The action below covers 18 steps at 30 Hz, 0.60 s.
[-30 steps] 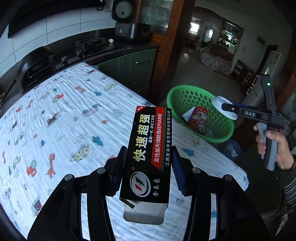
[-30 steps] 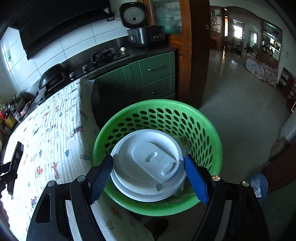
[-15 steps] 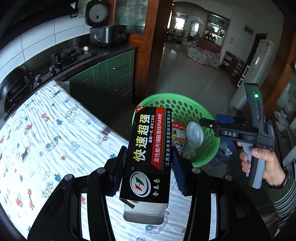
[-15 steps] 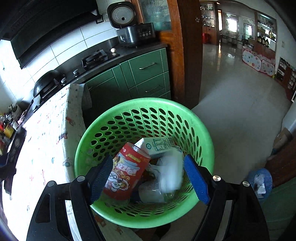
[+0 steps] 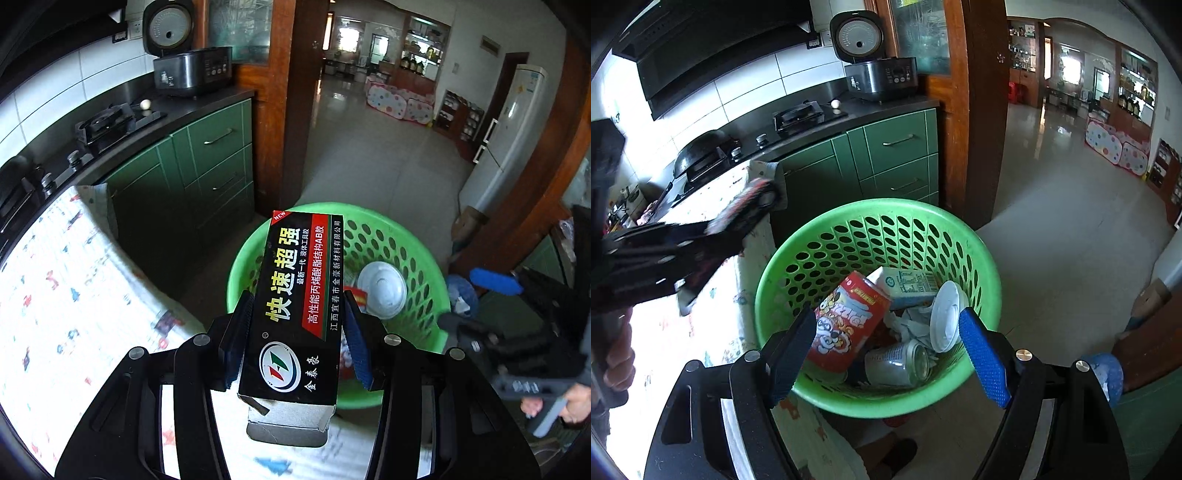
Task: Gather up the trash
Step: 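Release the black glue box into the green basket with the left tool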
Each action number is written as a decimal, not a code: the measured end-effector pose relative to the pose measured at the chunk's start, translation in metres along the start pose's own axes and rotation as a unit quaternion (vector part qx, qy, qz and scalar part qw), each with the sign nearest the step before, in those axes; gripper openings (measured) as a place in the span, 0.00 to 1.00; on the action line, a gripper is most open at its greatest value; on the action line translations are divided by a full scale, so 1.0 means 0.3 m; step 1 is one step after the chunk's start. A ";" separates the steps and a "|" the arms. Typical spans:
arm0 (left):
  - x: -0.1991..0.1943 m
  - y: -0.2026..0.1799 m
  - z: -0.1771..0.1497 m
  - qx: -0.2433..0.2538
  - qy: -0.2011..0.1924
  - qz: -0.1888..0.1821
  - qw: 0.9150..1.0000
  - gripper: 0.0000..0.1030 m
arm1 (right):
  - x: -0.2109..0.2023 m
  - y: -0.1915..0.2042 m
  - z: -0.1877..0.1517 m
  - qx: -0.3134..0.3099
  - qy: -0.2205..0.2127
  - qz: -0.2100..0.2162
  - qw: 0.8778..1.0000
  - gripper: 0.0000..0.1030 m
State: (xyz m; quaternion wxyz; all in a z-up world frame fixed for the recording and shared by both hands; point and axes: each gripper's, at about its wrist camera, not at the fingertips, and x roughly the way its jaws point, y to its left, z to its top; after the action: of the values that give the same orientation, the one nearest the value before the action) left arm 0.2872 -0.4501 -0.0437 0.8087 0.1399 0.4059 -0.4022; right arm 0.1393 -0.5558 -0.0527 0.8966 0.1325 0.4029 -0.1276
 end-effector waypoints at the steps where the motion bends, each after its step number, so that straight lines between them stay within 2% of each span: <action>1: 0.014 -0.001 0.005 0.000 0.001 0.001 1.000 0.47 | -0.005 0.000 -0.007 -0.001 0.000 0.002 1.000 0.74; 5: 0.066 -0.009 0.017 -0.006 0.004 -0.006 1.000 0.49 | -0.013 0.001 -0.030 -0.003 0.003 0.007 1.000 0.74; 7: 0.077 -0.012 0.015 -0.013 0.002 -0.011 1.000 0.54 | -0.018 0.005 -0.036 -0.005 0.002 0.007 1.000 0.74; 11: 0.079 -0.010 -0.003 -0.012 -0.001 -0.014 1.000 0.58 | -0.031 0.012 -0.049 -0.009 -0.002 0.005 1.000 0.74; 15: 0.031 -0.003 -0.034 -0.016 -0.013 -0.007 1.000 0.71 | -0.053 0.031 -0.072 -0.013 -0.006 -0.003 1.000 0.74; 18: -0.028 0.015 -0.065 -0.022 -0.022 -0.002 1.000 0.73 | -0.071 0.055 -0.092 -0.012 -0.004 -0.006 1.000 0.74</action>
State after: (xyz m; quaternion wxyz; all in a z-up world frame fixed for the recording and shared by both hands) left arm 0.2773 -0.4320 -0.0501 0.8192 0.1120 0.3975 -0.3978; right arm 0.1124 -0.5283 -0.0520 0.8990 0.1187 0.4015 -0.1284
